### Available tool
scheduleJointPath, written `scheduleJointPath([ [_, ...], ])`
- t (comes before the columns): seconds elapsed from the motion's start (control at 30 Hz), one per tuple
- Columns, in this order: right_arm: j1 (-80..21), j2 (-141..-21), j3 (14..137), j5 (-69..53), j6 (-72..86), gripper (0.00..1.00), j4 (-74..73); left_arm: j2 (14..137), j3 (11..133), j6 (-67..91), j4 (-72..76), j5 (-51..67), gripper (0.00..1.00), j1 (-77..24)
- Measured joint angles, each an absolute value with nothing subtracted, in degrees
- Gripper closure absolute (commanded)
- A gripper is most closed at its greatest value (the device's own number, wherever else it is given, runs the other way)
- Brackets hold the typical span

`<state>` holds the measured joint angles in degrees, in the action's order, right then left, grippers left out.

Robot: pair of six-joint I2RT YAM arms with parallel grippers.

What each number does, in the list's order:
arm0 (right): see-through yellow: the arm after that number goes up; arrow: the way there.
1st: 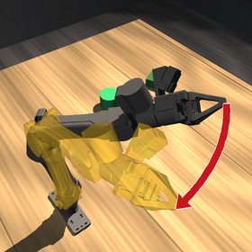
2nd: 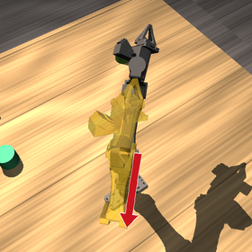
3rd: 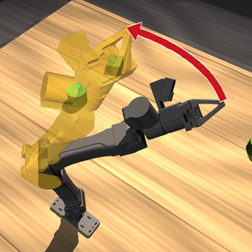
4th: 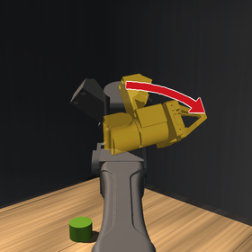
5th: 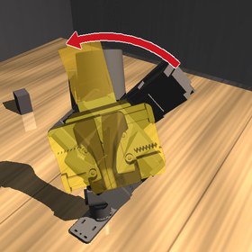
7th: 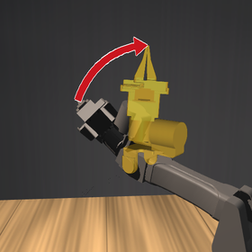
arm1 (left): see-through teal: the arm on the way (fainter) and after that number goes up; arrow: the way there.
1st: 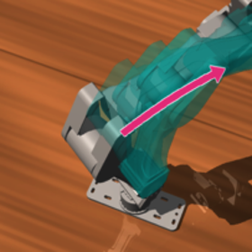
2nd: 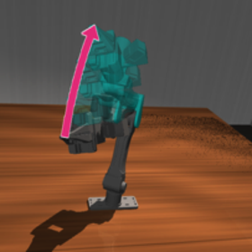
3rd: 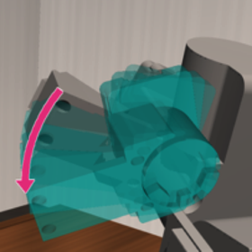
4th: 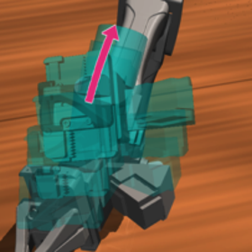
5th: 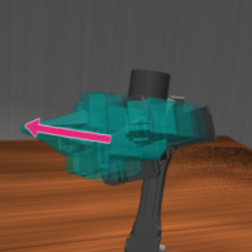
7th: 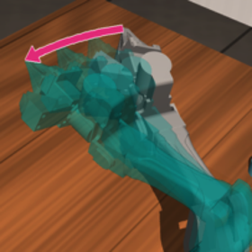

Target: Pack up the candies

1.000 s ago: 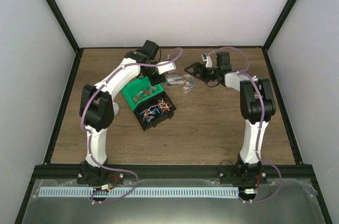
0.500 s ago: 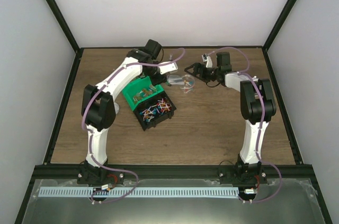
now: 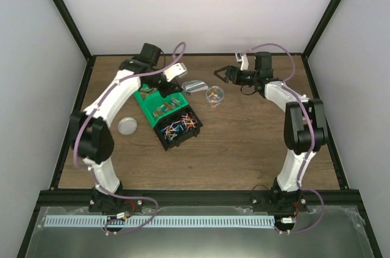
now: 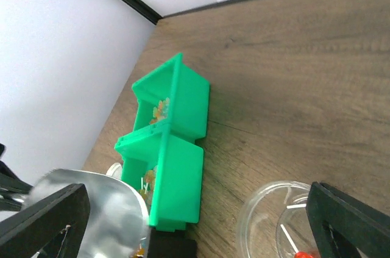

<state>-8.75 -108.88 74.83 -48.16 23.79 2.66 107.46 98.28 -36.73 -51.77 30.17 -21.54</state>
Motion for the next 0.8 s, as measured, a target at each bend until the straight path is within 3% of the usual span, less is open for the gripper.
scheduleJointPath([
  [0.4, -12.47, -97.43, 69.38, -47.97, 15.79, 0.00, -3.09, 73.12, 77.28, -34.68, -56.95, 22.33, 0.96, -18.04],
  [0.57, -15.00, -97.43, 66.54, -47.97, 13.37, 0.00, -6.55, 65.87, 69.78, -34.76, -62.50, 18.79, 0.96, -18.02],
  [0.8, -19.59, -97.43, 65.82, -48.14, 11.35, 0.00, -9.85, 63.90, 68.45, -36.10, -71.29, 14.52, 0.96, -18.15],
])
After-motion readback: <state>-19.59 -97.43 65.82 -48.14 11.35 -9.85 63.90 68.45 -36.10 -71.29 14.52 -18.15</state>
